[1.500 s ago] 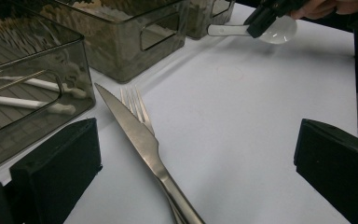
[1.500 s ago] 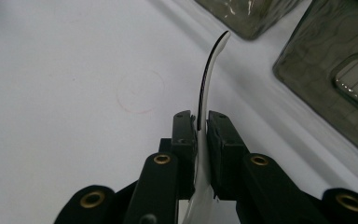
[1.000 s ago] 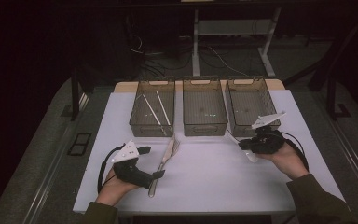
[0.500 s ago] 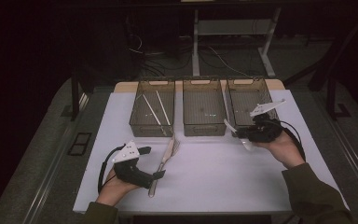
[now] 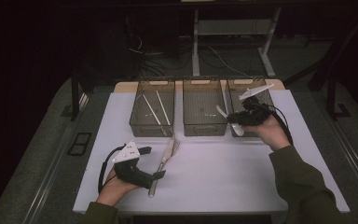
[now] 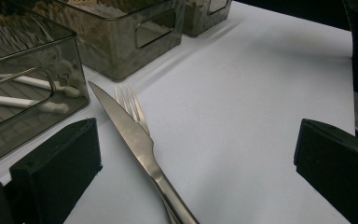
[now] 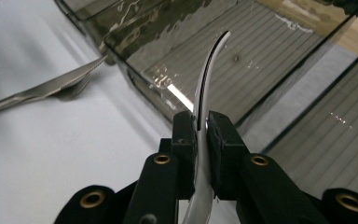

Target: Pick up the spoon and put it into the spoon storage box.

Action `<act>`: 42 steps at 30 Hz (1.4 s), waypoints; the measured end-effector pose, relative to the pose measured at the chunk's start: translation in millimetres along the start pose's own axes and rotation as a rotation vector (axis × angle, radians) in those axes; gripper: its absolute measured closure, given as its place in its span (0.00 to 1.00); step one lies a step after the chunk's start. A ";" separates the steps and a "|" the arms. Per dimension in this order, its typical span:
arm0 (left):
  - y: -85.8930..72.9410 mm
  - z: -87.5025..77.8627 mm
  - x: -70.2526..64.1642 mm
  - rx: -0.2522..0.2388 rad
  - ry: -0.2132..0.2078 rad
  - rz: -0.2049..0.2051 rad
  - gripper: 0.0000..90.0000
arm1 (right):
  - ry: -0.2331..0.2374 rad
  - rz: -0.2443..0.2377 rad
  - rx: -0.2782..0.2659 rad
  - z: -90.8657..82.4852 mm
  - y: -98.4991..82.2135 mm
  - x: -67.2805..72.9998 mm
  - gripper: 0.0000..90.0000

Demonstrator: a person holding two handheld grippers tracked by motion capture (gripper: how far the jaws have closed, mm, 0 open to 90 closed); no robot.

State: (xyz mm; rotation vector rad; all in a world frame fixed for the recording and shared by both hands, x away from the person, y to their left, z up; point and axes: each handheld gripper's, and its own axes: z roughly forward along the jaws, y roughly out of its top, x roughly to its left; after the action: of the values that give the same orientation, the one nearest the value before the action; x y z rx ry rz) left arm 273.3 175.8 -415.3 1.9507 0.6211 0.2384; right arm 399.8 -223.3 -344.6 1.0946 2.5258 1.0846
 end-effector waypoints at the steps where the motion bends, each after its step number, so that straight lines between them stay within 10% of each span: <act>1: 0.0 0.0 -0.2 -0.001 0.000 -0.002 0.00 | 0.000 0.000 0.001 1.7 2.8 -0.4 0.90; 20: 0.4 -0.8 -0.5 -0.005 -0.007 0.005 0.00 | -0.051 0.006 0.039 66.9 58.7 -13.8 0.90; 42: 0.4 -1.4 -1.1 -0.009 -0.010 0.002 0.00 | -0.053 -0.001 0.175 124.1 55.3 -10.7 0.90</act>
State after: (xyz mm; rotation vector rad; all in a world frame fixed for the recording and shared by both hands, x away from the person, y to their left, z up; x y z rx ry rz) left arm 272.0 176.2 -414.2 1.9427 0.6108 0.2315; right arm 491.0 -136.5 -396.6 1.1475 2.6185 0.8346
